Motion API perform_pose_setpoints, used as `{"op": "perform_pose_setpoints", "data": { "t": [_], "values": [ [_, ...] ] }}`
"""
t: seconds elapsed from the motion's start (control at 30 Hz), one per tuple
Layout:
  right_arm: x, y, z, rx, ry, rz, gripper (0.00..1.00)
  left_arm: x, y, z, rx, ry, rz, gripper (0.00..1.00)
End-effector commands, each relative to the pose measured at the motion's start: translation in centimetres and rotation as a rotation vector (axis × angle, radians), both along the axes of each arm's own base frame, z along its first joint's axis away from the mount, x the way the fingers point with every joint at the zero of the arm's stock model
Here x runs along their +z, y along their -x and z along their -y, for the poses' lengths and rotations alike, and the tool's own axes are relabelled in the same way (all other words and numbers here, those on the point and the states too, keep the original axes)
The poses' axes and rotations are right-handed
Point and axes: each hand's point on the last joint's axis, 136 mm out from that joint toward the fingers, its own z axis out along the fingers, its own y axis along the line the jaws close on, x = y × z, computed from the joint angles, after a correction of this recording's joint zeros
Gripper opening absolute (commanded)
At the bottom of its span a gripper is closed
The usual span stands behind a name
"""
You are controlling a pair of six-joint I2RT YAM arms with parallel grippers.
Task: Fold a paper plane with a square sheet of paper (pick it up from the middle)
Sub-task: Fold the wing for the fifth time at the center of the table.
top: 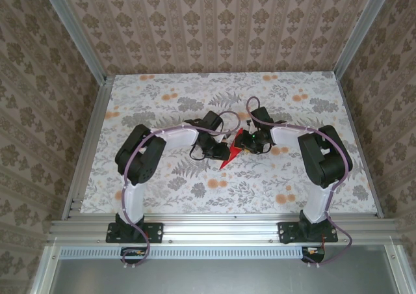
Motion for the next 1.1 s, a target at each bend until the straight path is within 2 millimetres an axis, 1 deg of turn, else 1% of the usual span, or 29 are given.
{"op": "perform_pose_setpoints", "data": {
  "t": [0.0, 0.37, 0.47, 0.6, 0.73, 0.93, 1.07],
  "values": [
    [-6.4, 3.9, 4.7, -0.077, 0.228, -0.188, 0.38, -2.6, 0.9, -1.6, -0.021, -0.126, -0.017, 0.19],
    [-6.3, 3.8, 4.7, -0.091, 0.215, -0.183, 0.38, -3.4, 1.2, -2.4, -0.047, -0.24, 0.014, 0.18],
    [-6.1, 3.7, 4.6, -0.098, 0.201, -0.176, 0.37, -3.7, 1.2, -2.7, -0.047, -0.27, 0.015, 0.18],
    [-5.2, 3.0, 4.4, -0.114, 0.168, -0.147, 0.37, -4.0, 1.3, -3.2, -0.049, -0.318, 0.022, 0.18],
    [-3.3, 1.8, 3.9, -0.131, 0.114, -0.095, 0.37, -4.4, 1.6, -3.7, -0.056, -0.367, 0.023, 0.18],
    [0.4, 0.0, 3.7, -0.17, 0.04, 0.011, 0.35, -5.2, 1.7, -4.3, -0.054, -0.414, 0.01, 0.18],
    [2.5, -0.5, 3.7, -0.178, 0.009, 0.075, 0.32, -5.4, 1.8, -4.3, -0.054, -0.421, 0.003, 0.18]
  ]
}}
